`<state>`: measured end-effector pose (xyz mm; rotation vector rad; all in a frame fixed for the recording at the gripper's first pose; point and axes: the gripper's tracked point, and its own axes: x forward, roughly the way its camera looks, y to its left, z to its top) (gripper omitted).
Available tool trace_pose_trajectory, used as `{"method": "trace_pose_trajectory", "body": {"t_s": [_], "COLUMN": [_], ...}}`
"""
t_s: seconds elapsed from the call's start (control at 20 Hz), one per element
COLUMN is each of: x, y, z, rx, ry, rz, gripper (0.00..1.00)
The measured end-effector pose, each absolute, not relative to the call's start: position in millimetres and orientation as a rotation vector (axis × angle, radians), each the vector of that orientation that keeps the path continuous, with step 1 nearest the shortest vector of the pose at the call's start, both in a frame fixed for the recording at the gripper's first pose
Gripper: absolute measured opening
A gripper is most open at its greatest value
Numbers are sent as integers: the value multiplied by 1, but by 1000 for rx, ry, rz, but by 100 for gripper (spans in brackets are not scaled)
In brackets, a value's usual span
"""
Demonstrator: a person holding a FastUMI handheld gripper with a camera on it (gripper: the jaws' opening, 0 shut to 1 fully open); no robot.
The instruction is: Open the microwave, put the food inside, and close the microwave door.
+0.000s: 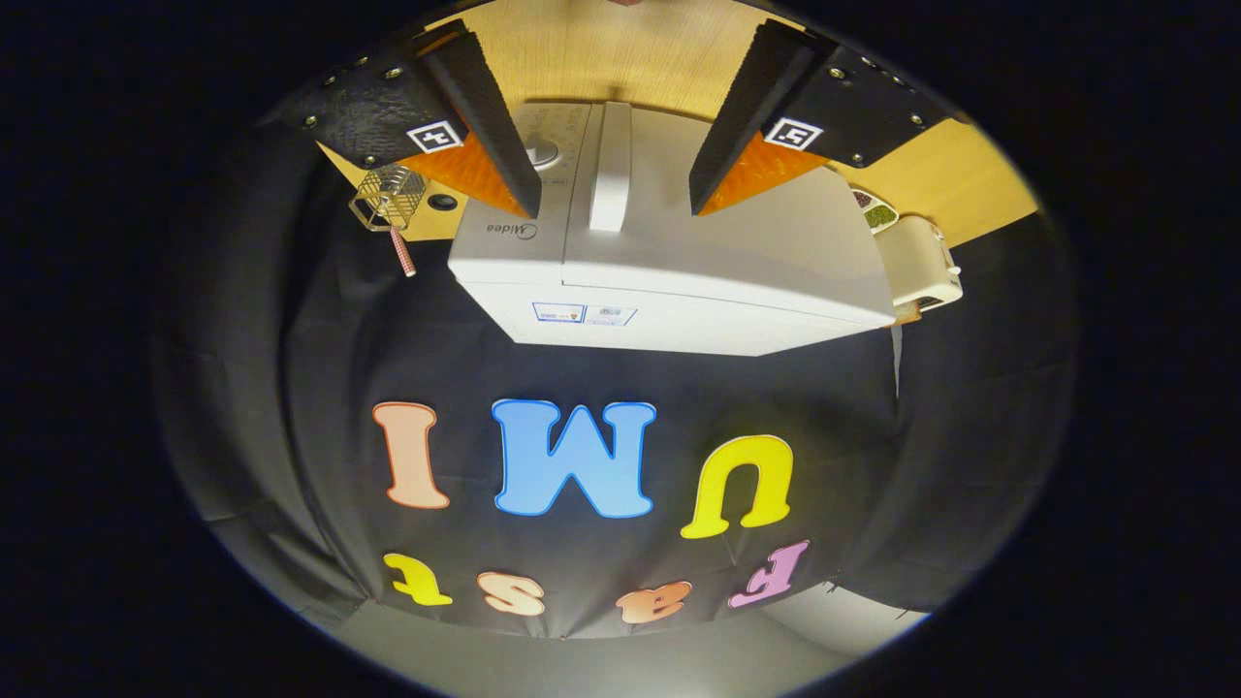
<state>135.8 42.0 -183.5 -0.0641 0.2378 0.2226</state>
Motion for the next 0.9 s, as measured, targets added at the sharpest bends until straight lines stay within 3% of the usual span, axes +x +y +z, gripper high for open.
{"method": "trace_pose_trajectory", "body": {"t_s": [0.45, 0.6, 0.7, 0.75, 0.8, 0.9], "x": [156, 162, 165, 167, 168, 169], "y": [42, 43, 42, 40, 43, 50], "z": [-238, -251, -253, -250, -251, -257], "rx": [-43, -34, -23, -15, 2, 15], "ry": [340, 364, 370, 364, 369, 391], "rz": [194, 184, 171, 162, 165, 176], "gripper": [96, 78, 77, 67, 50, 48]}}
